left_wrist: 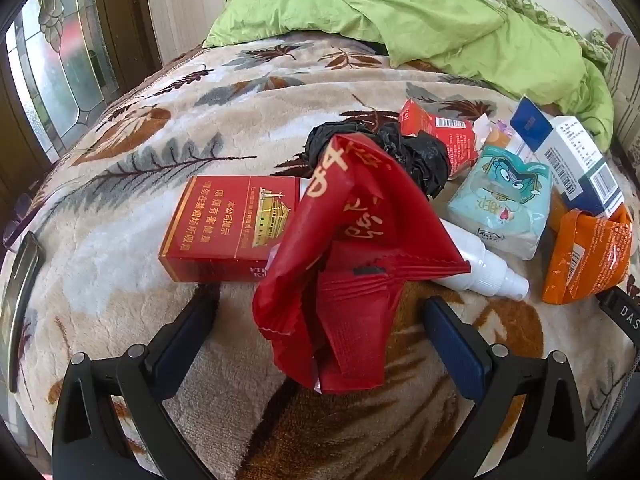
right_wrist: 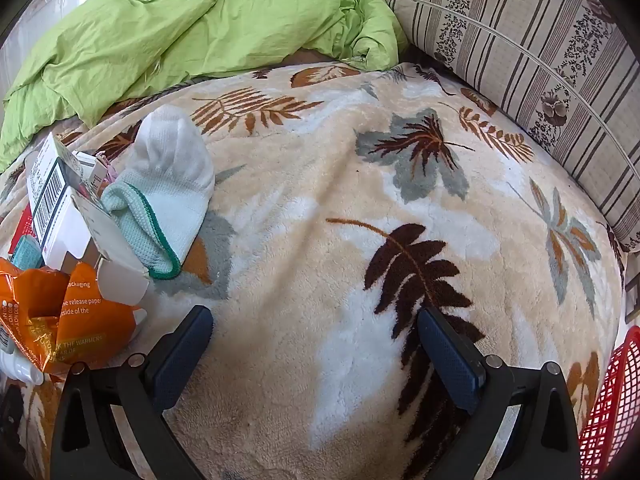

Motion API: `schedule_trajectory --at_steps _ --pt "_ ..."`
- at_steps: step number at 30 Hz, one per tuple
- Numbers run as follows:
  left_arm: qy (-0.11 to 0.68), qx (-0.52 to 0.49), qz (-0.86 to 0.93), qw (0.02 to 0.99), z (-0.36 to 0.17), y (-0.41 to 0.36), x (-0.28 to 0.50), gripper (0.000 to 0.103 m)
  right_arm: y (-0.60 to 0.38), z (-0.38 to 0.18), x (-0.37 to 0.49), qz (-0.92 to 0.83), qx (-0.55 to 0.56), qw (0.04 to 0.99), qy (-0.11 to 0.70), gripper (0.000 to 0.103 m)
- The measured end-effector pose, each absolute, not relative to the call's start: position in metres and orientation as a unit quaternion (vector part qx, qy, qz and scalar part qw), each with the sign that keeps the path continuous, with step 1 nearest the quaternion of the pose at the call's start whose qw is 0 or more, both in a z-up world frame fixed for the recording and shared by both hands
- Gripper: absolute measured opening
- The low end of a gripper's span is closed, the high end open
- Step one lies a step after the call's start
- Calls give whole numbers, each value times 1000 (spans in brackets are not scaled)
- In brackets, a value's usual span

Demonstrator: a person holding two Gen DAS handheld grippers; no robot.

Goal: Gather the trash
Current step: 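Move both grippers toward the pile of trash on the bed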

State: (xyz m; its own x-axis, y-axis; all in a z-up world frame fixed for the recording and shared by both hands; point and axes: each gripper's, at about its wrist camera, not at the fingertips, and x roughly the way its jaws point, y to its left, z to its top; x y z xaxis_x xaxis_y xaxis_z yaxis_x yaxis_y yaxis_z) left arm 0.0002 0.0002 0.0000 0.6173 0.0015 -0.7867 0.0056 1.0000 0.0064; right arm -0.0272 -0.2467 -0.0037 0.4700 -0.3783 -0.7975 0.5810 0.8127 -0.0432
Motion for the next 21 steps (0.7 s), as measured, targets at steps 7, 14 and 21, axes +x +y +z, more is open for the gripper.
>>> schedule_trajectory --at_steps 7,14,21 --pt "430 35 7 902 2 -3 -6 103 -243 -5 -26 -277 123 848 434 102" --pt "421 16 -31 907 20 2 -35 103 -250 10 -32 -180 122 855 470 102" --pt "340 44 -45 938 62 3 -91 103 -250 55 -94 -170 107 893 403 102"
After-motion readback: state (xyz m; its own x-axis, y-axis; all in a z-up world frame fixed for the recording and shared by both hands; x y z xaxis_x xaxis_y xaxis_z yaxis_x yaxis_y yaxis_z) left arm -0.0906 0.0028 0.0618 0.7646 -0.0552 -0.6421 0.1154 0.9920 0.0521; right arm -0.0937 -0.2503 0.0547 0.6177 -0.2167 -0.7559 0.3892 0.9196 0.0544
